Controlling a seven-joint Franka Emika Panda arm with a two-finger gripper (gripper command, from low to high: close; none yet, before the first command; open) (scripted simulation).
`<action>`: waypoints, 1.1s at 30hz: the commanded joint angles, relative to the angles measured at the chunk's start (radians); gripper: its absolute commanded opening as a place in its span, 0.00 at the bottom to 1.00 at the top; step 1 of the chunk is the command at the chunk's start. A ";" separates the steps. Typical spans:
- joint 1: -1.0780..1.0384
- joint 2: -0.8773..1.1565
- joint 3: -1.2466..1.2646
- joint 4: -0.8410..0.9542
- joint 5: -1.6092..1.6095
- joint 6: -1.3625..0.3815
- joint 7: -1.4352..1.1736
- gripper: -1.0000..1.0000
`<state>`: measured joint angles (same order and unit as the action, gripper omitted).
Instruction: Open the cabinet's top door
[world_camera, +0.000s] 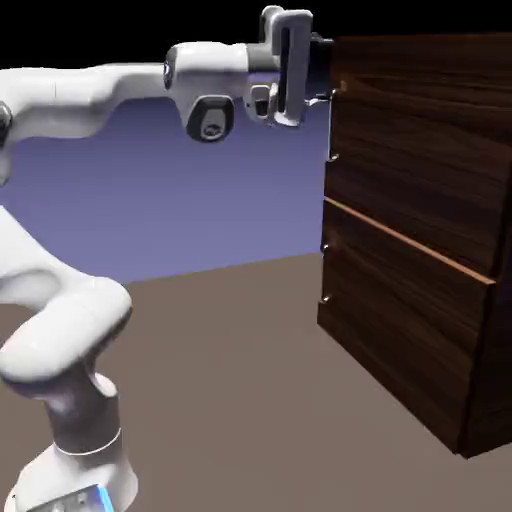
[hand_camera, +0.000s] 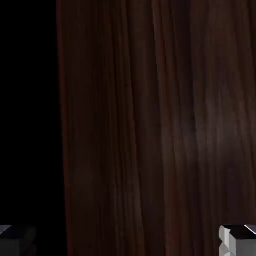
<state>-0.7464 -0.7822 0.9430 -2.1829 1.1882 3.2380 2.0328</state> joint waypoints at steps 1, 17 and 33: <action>-0.026 -0.007 0.032 0.021 0.040 0.007 0.044 0.50; -0.434 -0.122 0.540 0.359 0.680 0.115 0.740 0.50; -0.583 -0.242 0.579 0.453 0.868 -0.015 0.864 0.00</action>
<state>-1.3302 -1.0250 1.5236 -1.7307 2.0579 3.2241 2.8967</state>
